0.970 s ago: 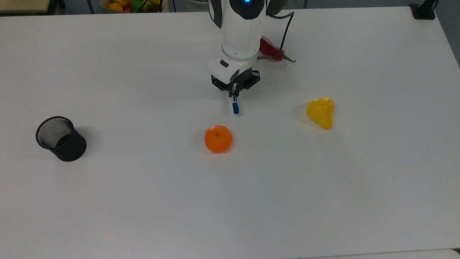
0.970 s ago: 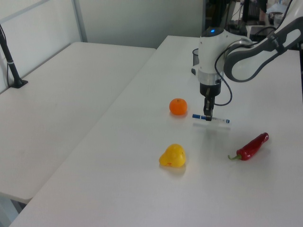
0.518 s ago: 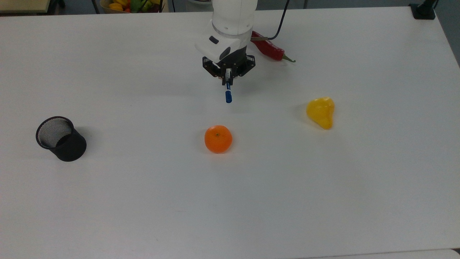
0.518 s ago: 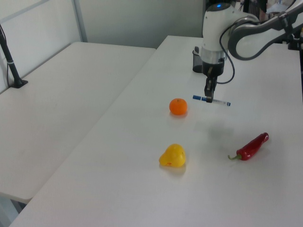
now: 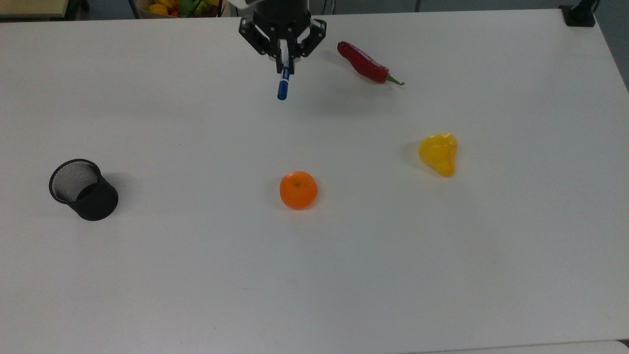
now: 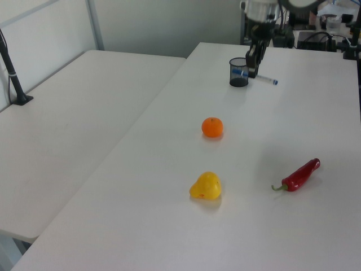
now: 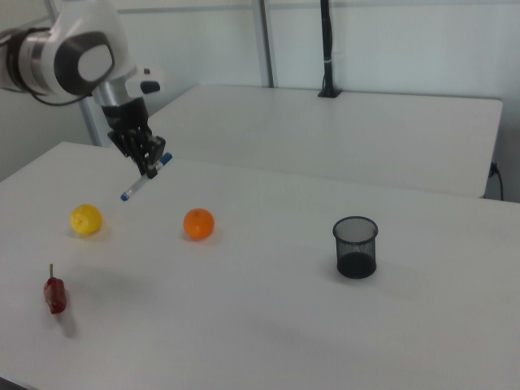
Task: Place marker
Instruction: 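Lift the marker upright off the table, then carry the marker over to the black mesh pen cup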
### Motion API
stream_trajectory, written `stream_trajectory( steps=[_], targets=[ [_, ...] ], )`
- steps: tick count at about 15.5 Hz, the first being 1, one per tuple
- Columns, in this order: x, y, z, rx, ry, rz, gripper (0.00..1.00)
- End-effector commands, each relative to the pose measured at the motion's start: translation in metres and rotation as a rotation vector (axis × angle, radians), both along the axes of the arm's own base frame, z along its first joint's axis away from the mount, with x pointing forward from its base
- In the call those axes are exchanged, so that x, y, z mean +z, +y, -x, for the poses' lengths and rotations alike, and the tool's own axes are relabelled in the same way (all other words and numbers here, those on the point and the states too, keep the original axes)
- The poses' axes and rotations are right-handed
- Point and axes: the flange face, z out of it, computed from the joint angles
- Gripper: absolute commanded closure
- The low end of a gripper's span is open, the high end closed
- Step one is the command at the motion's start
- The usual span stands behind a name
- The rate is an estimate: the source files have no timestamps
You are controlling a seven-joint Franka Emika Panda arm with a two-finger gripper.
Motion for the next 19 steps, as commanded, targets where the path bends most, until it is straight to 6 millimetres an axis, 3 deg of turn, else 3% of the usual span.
stream_trajectory(
  steps=[1, 6, 11, 16, 19],
  targets=[
    [0.042, -0.027, 0.009, -0.058, -0.046, -0.023, 1.00],
    [0.068, -0.086, 0.001, -0.154, -0.196, -0.016, 1.00],
    [0.077, -0.173, -0.014, -0.277, -0.444, 0.030, 1.00],
    [0.051, -0.237, -0.033, -0.349, -0.631, 0.106, 1.00],
    [0.022, -0.262, -0.046, -0.373, -0.707, 0.144, 1.00]
  ],
)
